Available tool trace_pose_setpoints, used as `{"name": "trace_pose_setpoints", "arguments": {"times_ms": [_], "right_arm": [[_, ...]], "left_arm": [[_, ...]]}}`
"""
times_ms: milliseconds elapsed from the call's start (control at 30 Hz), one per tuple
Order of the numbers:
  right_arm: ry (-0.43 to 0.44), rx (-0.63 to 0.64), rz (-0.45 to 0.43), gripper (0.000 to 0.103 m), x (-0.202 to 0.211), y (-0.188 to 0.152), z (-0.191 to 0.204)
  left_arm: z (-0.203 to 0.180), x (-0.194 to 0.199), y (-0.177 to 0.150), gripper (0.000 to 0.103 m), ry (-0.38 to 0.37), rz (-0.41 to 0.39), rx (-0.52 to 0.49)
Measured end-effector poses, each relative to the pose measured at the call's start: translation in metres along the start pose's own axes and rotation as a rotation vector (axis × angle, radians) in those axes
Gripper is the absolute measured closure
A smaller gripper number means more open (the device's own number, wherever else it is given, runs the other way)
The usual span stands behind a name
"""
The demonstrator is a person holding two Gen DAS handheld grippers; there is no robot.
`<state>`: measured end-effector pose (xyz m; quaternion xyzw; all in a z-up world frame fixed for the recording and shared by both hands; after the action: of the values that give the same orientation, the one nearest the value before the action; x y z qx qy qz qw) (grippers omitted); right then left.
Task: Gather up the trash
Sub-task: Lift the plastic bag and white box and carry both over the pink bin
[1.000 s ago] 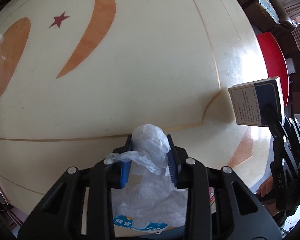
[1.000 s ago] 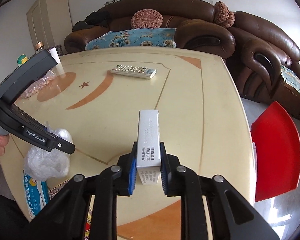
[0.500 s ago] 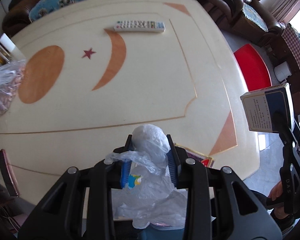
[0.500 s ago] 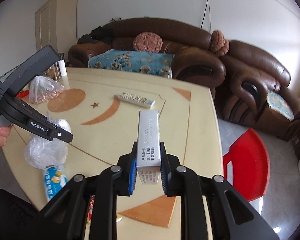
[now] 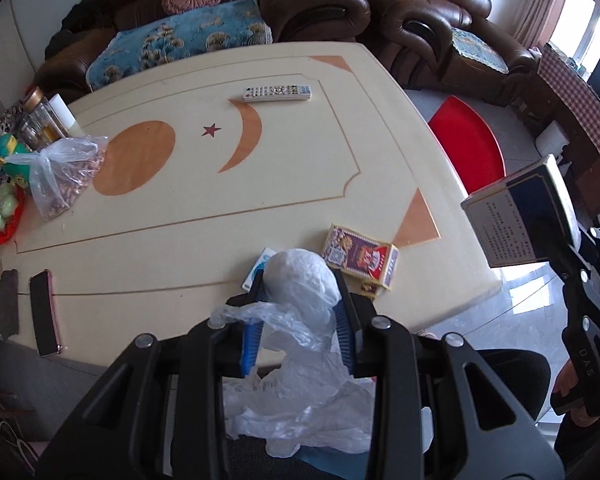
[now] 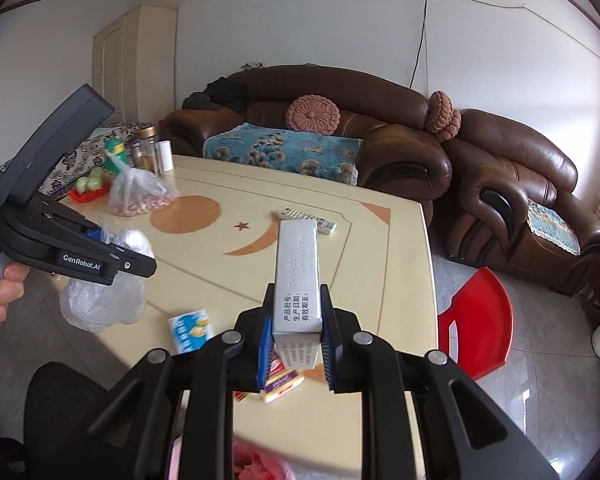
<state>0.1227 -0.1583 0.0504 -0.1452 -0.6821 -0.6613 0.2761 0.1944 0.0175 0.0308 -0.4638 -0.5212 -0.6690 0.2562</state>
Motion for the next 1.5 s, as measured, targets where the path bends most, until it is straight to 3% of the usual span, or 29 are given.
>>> {"name": "trace_pose_setpoints", "arguments": {"times_ms": [267, 667, 1067, 1500], "right_arm": [[0.018, 0.007, 0.01, 0.083, 0.043, -0.025, 0.021], [0.04, 0.006, 0.044, 0.083, 0.07, -0.061, 0.037], [0.037, -0.013, 0.114, 0.083, 0.061, -0.09, 0.035], [0.06, -0.059, 0.25, 0.083, 0.015, -0.135, 0.029]], "left_arm": [[-0.021, 0.028, -0.046, 0.071, 0.008, -0.062, -0.011], [-0.032, 0.015, -0.083, 0.071, -0.039, -0.034, 0.009], [-0.052, -0.024, -0.112, 0.071, -0.082, 0.038, -0.017], [-0.064, -0.073, -0.135, 0.07, -0.105, 0.115, -0.03]]}}
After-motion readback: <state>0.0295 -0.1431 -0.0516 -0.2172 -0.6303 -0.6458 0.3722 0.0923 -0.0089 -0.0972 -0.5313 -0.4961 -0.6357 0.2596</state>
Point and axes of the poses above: each gripper's, at about its wrist camera, not at the fingertips, and x roughly against the way its jaws point, z to its left, y to its top, the point moved 1 cm from there along -x, roughly the way its jaws point, and after that the axes turned 6 degrees about -x, right-handed, at the moved point
